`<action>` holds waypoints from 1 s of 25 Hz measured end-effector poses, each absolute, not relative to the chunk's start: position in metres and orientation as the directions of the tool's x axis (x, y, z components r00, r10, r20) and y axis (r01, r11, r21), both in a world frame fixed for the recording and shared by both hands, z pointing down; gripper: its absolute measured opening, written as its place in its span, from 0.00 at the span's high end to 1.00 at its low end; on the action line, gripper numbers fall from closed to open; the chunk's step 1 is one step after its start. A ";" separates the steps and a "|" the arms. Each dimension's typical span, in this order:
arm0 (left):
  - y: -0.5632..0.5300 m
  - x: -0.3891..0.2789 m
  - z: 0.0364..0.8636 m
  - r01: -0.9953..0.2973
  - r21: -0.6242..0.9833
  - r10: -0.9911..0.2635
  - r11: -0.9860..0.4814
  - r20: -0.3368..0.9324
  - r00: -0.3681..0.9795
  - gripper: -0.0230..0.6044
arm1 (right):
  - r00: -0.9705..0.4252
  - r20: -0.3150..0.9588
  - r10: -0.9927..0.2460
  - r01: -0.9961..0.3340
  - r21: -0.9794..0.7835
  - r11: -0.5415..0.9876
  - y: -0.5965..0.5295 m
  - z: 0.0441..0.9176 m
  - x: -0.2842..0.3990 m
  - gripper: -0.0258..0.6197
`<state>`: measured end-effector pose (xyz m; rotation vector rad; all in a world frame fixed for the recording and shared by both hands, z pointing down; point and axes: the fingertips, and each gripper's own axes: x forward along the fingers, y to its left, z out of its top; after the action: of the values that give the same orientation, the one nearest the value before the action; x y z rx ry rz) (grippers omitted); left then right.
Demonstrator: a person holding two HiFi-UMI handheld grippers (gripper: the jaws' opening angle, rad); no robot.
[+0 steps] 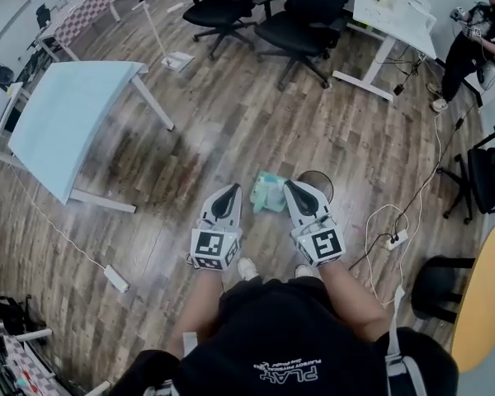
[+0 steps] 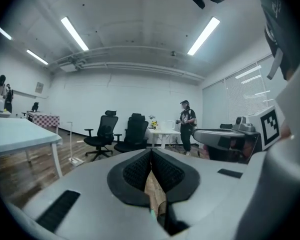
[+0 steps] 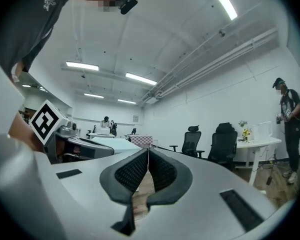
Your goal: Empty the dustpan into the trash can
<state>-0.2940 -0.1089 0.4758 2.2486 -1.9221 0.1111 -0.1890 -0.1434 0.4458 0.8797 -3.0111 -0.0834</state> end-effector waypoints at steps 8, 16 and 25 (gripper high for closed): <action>-0.135 -0.293 0.506 -0.961 0.078 -0.931 -0.266 0.236 0.277 0.93 | -0.730 0.012 -0.683 -0.682 0.041 0.730 -0.160 0.468 -0.185 0.92; -0.171 -0.264 0.549 -0.946 0.101 -0.886 -0.309 0.333 0.324 0.93 | -0.717 0.026 -0.697 -0.697 0.003 0.717 -0.191 0.490 -0.165 0.92; -0.200 -0.242 0.602 -0.929 0.143 -0.824 -0.343 0.429 0.370 0.93 | -0.730 0.065 -0.680 -0.682 -0.005 0.731 -0.227 0.520 -0.140 0.92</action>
<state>-0.2418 -0.1997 0.6017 2.2752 -1.5310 0.4000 -0.1398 -0.2274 0.5203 1.1297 -2.8684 0.0431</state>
